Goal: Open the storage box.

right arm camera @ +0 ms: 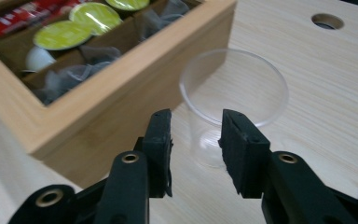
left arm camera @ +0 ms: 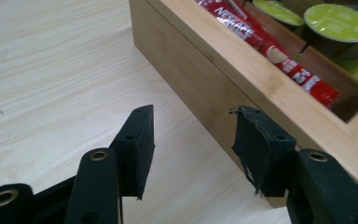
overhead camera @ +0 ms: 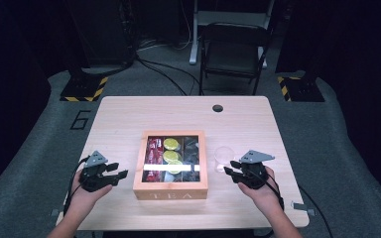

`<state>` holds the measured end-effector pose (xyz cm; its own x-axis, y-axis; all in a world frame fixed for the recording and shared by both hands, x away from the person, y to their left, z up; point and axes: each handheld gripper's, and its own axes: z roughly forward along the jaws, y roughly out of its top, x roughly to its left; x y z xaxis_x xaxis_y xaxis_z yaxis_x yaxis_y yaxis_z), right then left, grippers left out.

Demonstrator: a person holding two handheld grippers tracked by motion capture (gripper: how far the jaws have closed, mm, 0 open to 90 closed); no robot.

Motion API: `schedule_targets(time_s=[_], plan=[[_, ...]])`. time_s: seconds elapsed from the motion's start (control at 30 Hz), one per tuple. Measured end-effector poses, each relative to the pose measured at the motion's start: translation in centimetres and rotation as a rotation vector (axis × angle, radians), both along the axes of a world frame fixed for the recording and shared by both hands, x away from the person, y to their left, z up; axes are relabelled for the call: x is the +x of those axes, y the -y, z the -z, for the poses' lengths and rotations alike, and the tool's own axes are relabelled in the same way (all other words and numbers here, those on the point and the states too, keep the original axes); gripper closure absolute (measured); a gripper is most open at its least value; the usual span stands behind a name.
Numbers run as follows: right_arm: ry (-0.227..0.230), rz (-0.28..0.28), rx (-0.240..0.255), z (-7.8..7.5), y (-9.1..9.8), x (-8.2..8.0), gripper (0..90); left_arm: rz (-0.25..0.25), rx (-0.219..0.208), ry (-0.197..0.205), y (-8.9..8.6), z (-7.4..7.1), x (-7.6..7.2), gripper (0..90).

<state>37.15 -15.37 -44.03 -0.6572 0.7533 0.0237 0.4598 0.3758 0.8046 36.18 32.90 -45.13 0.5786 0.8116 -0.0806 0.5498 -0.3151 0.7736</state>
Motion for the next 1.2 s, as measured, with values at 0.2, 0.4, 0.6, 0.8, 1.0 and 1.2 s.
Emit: schedule_targets(time_s=[0.2,0.4,0.6,0.8,1.0,1.2], plan=[[0.015,-0.054,0.003,-1.5,-1.0,-1.4,66.6,0.028,0.001,0.023,0.0,-1.3,-1.2,51.3],[0.026,-0.088,0.0,-1.7,-1.4,-2.3,67.8,0.052,0.0,0.047,0.4,-1.9,-2.2,53.0],[0.024,-0.131,-0.006,-1.1,-1.8,-3.3,73.8,0.075,-0.008,0.069,1.0,-2.1,-3.2,55.9],[0.014,-0.164,-0.011,-0.2,-2.4,-4.4,80.4,0.091,-0.016,0.064,1.3,-1.5,-4.2,59.5],[-0.014,-0.197,-0.011,0.6,-3.0,-4.9,85.3,0.098,-0.013,0.067,1.7,-1.0,-4.6,62.6],[-0.046,-0.217,-0.011,1.4,-3.5,-4.9,87.9,0.096,-0.003,0.069,1.7,-0.4,-4.5,61.6]])
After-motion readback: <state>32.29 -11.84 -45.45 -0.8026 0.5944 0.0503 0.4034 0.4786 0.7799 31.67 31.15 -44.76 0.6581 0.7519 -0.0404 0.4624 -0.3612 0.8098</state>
